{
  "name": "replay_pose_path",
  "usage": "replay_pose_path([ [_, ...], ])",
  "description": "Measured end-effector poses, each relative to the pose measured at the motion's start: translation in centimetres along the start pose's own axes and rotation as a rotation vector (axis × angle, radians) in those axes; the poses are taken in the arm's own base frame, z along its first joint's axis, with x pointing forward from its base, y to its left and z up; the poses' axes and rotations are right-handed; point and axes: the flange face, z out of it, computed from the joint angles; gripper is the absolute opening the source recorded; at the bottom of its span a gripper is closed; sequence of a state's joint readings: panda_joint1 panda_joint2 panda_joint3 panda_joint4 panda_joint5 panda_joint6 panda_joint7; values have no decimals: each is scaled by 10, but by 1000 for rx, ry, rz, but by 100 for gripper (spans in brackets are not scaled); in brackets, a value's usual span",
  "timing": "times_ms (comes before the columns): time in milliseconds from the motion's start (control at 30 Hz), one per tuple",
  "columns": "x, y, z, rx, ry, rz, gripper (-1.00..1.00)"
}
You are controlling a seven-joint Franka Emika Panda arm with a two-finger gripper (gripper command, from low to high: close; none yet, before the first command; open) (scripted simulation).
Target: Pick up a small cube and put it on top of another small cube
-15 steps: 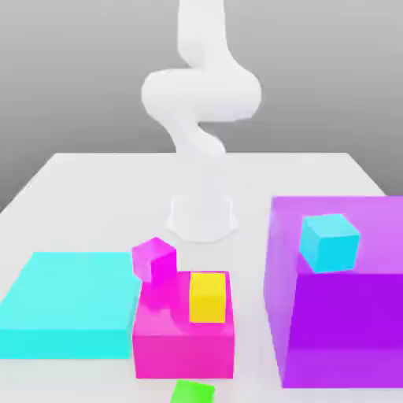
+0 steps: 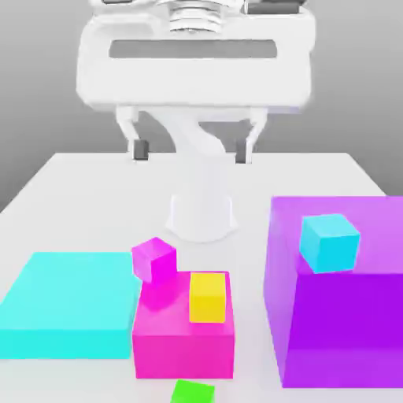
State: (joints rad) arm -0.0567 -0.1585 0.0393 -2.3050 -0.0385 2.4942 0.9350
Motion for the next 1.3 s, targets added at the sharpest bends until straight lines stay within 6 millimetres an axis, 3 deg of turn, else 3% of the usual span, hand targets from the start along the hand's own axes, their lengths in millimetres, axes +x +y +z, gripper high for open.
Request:
replay_pose_path([
  [167,-8,13,90,-99,-80,34,0],
  [367,-34,42,193,-215,-180,72,0],
  [567,-60,70,281,-266,-225,90,0],
  [600,-63,74,292,-266,-225,91,-100],
  [833,-63,74,293,-266,-225,91,-100],
  [1000,-49,62,236,-265,-222,93,-100],
  [1300,-34,112,141,-293,-194,151,-100],
])
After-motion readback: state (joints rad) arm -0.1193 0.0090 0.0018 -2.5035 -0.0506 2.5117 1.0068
